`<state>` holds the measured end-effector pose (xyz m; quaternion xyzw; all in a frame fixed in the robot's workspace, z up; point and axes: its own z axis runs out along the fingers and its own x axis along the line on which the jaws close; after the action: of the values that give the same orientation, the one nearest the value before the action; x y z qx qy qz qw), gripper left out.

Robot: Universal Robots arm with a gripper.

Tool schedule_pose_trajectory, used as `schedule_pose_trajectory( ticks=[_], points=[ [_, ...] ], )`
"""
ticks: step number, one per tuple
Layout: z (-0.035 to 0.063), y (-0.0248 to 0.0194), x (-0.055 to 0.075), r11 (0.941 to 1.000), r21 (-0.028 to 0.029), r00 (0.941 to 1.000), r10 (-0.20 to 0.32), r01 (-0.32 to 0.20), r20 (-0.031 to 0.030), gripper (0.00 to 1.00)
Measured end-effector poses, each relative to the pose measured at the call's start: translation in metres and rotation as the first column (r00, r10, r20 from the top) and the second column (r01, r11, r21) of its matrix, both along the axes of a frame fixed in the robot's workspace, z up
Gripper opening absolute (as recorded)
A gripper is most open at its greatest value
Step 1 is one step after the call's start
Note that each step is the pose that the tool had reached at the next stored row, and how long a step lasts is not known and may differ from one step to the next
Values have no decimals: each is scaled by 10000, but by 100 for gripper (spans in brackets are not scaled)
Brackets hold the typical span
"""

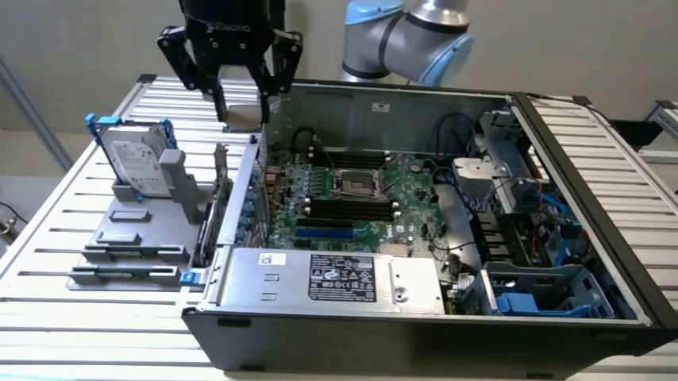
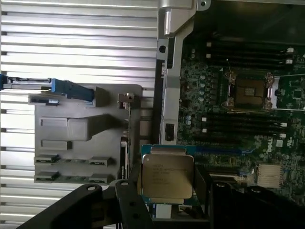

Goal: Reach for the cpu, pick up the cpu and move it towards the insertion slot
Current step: 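Pick up the cpu and move it towards the insertion slot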

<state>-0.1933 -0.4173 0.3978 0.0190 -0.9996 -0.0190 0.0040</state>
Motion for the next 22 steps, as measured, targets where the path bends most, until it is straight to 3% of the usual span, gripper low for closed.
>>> schedule_pose_trajectory(
  ticks=[6,14,17,22],
  points=[
    [0,0,277,10000,70,10000,-1,1,0,54],
    [-9,7,638,10000,74,10000,0,0,0,54],
    [-25,36,776,10000,75,10000,1,-1,0,54],
    [-59,139,986,10000,72,10000,0,0,0,54]
  ],
)
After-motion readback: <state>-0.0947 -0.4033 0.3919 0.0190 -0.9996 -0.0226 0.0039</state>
